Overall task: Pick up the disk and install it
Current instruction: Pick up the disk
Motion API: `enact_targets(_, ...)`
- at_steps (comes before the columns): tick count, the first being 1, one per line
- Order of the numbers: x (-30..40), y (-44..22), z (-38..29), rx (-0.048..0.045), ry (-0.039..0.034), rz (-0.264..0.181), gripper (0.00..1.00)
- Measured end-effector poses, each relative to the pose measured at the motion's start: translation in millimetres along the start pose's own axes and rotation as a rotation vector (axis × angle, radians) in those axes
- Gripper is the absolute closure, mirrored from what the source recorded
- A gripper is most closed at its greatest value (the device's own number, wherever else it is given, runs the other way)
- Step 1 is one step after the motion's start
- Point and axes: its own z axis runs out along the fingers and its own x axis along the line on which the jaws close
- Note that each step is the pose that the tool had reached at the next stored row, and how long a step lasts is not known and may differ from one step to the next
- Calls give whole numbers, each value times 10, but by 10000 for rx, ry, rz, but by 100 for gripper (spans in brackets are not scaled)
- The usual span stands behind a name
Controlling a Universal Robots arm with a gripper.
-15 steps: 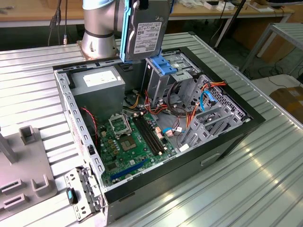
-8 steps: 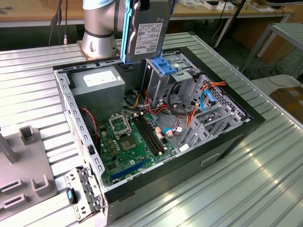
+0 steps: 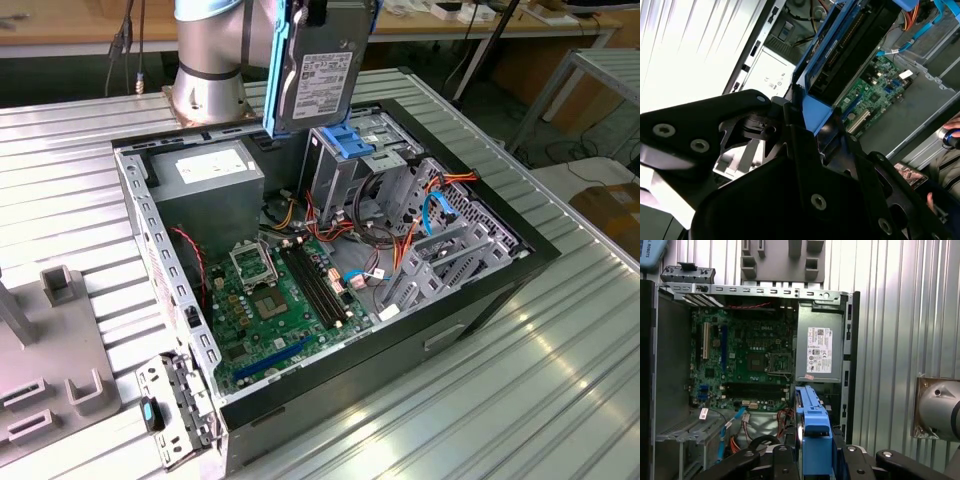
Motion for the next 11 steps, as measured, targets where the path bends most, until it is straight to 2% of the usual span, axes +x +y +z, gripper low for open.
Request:
enact_targets(1, 2, -23, 1, 0, 0, 0, 64)
enact_targets(6, 1, -27, 1, 0, 0, 0, 64)
enact_targets(11, 22, -138, 4, -1, 0, -3, 64)
